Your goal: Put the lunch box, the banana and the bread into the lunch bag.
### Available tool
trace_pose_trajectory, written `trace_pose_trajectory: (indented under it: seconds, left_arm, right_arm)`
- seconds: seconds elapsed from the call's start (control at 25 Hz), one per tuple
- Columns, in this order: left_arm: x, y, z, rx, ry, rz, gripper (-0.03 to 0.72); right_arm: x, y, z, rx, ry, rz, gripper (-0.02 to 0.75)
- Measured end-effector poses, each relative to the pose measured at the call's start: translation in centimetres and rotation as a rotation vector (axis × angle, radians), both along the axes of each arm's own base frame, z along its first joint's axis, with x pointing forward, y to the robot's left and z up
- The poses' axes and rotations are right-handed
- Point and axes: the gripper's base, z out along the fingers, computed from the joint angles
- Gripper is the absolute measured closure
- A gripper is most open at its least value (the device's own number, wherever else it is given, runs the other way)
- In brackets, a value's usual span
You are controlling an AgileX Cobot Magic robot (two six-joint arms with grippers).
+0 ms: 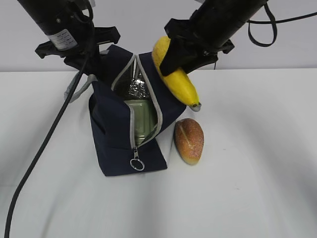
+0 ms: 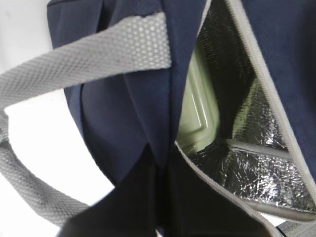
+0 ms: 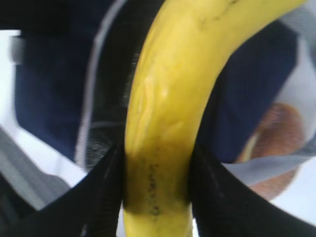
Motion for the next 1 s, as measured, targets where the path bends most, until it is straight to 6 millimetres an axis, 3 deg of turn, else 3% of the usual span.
trace_pose_trajectory:
  seconds: [0.4, 1.0]
  left_arm:
    - [0.0, 0.0, 0.0, 0.0, 0.0, 0.0, 0.69]
    - [0.0, 0.0, 0.0, 0.001, 0.001, 0.0, 0.69]
  right_arm:
    - [-1.0, 2.1, 1.9, 0.291, 0.005, 0.159, 0.423]
    - [-1.4, 3.9, 0.5, 0.244, 0.026, 0.213, 0.424]
